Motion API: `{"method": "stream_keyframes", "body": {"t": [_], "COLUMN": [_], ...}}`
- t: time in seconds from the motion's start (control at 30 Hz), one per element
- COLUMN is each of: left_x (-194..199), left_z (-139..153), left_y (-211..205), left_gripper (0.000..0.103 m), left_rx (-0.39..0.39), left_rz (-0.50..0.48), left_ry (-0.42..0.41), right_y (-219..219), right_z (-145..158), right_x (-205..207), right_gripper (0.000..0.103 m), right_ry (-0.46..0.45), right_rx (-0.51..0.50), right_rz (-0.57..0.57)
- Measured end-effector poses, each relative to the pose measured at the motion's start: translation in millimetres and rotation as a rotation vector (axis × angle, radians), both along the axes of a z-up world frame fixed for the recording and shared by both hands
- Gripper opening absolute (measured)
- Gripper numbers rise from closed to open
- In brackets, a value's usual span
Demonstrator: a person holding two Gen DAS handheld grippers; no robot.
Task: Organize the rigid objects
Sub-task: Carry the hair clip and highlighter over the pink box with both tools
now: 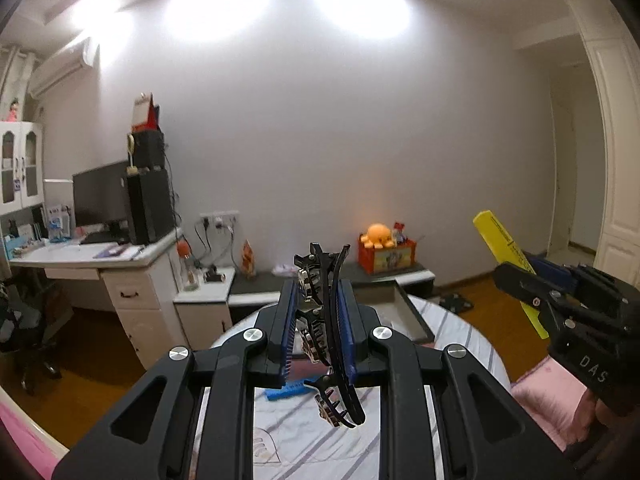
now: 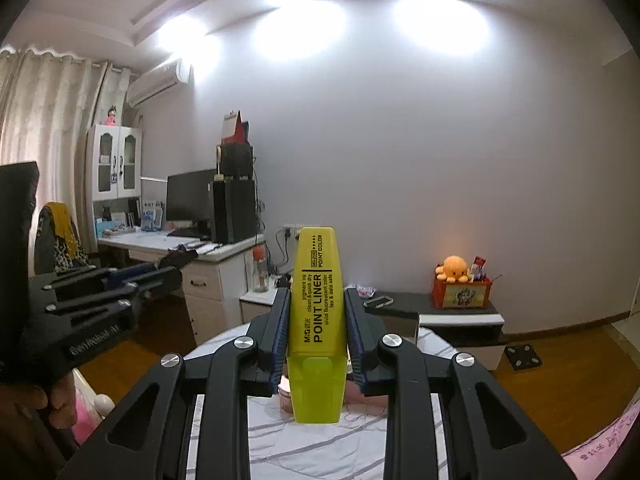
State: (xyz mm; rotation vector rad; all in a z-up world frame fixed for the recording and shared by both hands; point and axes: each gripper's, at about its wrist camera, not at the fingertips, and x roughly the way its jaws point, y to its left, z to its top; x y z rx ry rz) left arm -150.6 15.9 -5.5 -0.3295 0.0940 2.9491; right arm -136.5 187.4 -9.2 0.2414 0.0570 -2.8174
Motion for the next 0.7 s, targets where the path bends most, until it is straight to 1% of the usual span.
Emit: {"method": "stream_keyframes", "body": {"t": [0.13,0.27,0.43,0.7], "left_x": [7.6,11.4,13.7,12.2], "left_z": [8.1,11.4,14.5,13.1], "left_y": [-2.7,-3.6,-5.6,-3.4], "left_gripper": [0.019,0.019,0.019,0.02], "left_rx": [-0.001,-0.013,-0.011,-0.017], "left_rz": [0.001,0.005,0.009,0.012], "left_ry": [0.011,0.02,0.032,0.024], "right_y": [-0.3,-1.8,-3.2,-2.9], "right_z": [7.3,11.7,14.7,13.5], "right_x": [10.9,17.9,22.0,20.8], "right_gripper": [0.027,0.027,0.027,0.027], "right_ry": [0.028,0.037,0.048,0.045], "right_rx": [-0.004,0.003,0.003,0.005], "right_rz": [-0.001,0.006,0.014,0.02]}}
